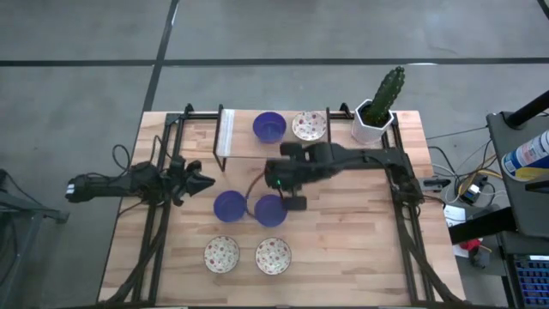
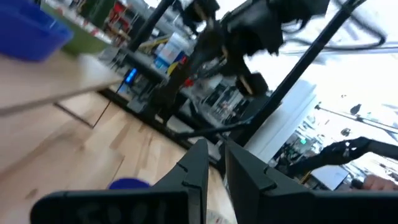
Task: Pick & Place Mini bowls
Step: Stack the left blue bowl on the blue bowl on the shelf
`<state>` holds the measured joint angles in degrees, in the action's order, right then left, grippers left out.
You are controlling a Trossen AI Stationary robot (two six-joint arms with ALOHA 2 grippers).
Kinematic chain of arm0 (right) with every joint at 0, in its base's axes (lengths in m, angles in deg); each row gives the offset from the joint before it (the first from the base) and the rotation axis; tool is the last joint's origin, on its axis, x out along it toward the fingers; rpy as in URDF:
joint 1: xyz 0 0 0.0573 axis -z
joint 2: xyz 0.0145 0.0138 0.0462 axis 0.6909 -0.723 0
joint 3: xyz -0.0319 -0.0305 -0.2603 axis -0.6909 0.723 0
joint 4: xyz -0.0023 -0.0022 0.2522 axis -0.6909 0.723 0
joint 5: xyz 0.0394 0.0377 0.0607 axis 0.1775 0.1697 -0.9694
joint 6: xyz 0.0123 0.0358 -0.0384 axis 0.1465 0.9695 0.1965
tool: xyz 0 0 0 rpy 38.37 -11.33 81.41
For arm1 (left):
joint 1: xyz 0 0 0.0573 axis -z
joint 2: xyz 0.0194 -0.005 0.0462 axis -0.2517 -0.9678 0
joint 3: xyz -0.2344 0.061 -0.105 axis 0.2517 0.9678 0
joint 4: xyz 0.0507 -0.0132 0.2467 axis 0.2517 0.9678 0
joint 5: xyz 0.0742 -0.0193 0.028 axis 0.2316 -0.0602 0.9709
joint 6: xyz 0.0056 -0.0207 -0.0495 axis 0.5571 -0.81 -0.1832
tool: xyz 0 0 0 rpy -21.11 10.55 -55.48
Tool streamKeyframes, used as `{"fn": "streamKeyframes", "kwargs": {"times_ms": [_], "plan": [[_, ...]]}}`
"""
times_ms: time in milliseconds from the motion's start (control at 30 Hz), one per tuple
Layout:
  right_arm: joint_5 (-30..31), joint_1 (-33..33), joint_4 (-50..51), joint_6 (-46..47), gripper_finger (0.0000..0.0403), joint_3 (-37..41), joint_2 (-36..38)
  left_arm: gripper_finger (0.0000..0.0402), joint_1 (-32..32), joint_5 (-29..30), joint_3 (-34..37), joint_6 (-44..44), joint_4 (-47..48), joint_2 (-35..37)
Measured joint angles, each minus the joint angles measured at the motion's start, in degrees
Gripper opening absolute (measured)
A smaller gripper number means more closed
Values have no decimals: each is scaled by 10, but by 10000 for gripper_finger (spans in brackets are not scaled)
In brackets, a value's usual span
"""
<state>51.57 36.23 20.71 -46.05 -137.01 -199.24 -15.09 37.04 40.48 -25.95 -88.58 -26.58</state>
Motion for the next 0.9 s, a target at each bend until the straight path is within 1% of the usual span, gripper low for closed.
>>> {"fn": "streamKeyframes", "kwargs": {"times_ms": [67, 133, 267, 433, 533, 600, 667, 800, 900], "plan": [[-32, -20, 5, 29, 59, 0, 0, 49, 0, 2, 0, 3, -15, -2], [-46, -41, 6, 54, 59, 0, 0, 49, 0, 3, 0, 2, -20, -5], [-44, -88, 7, 69, 59, 1, 0, 66, 0, 4, 0, -7, -23, -22], [-41, -132, 7, 107, 59, 2, 0, 113, 0, 29, 0, -21, -55, -54], [-37, -162, 6, 136, 59, 9, 0, 125, 6, 20, 0, 1, -80, -73], [-21, -186, -2, 150, 59, 20, 0, 127, 17, 17, -1, 30, -96, -84], [-4, -209, -9, 157, 59, 33, 0, 127, 30, 17, -8, 53, -81, -97], [51, -247, -17, 190, 59, 63, 0, 127, 61, 17, -31, 88, -79, -135], [89, -274, -18, 223, 59, 82, 0, 127, 90, 38, -48, 110, -81, -172]]}}
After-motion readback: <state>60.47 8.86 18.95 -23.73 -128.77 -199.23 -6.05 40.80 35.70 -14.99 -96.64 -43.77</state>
